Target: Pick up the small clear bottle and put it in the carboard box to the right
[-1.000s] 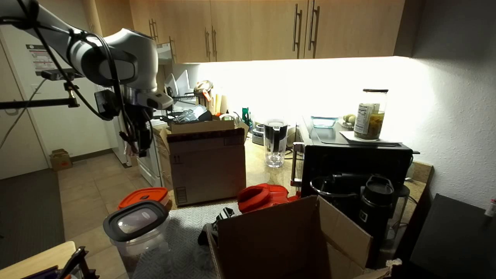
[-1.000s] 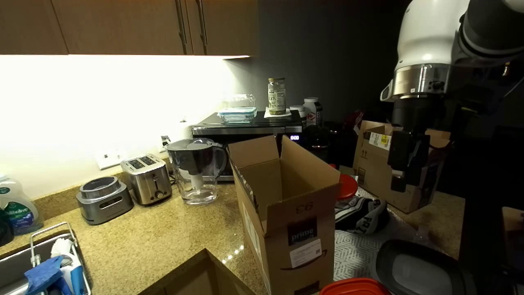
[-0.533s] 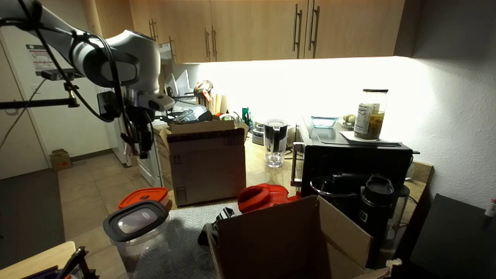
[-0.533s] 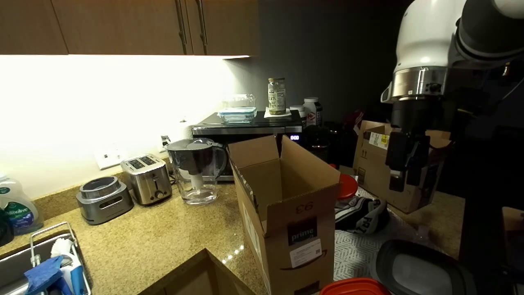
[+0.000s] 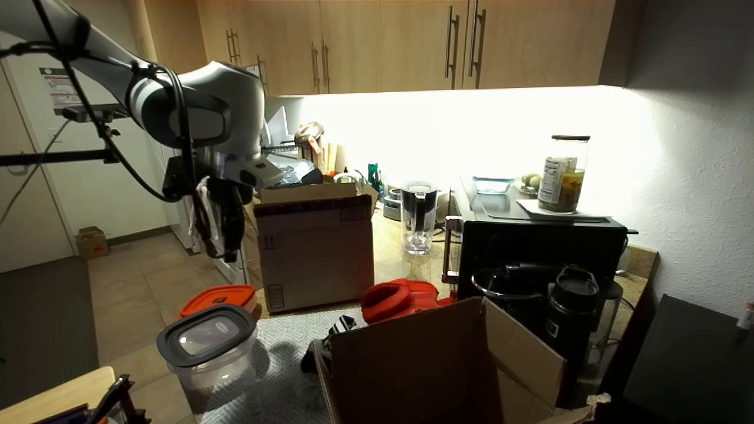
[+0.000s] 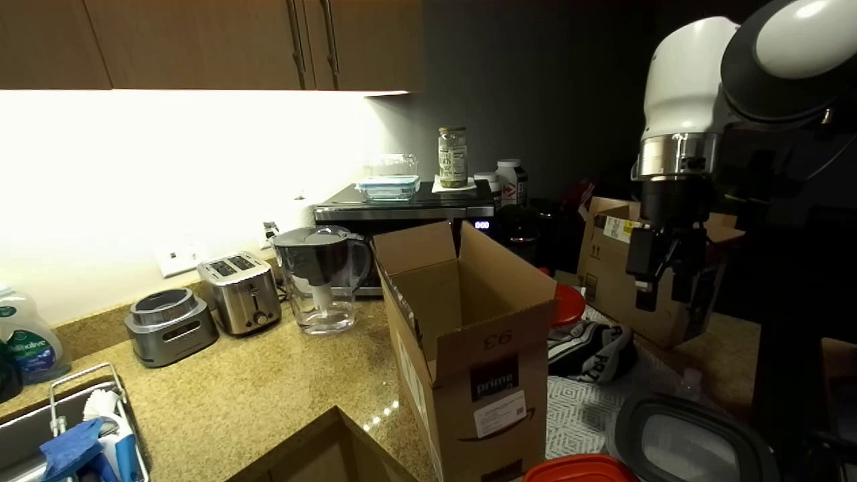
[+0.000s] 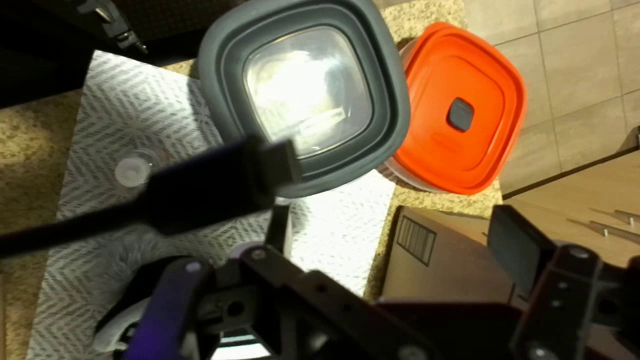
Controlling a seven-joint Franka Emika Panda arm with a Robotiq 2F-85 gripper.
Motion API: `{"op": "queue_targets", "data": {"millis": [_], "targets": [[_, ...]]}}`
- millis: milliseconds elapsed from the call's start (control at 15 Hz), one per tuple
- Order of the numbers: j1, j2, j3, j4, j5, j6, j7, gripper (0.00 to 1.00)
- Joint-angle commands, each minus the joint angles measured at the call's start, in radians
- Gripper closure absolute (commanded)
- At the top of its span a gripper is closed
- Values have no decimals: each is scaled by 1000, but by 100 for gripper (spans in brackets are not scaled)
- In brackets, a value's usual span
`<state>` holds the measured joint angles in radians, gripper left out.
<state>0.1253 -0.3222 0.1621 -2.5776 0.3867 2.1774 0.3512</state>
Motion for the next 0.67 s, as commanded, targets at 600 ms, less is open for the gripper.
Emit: {"op": "queue_targets", "data": {"millis": [600], "targets": [[-120,75,-12,-82,-318,25,122,0]]}}
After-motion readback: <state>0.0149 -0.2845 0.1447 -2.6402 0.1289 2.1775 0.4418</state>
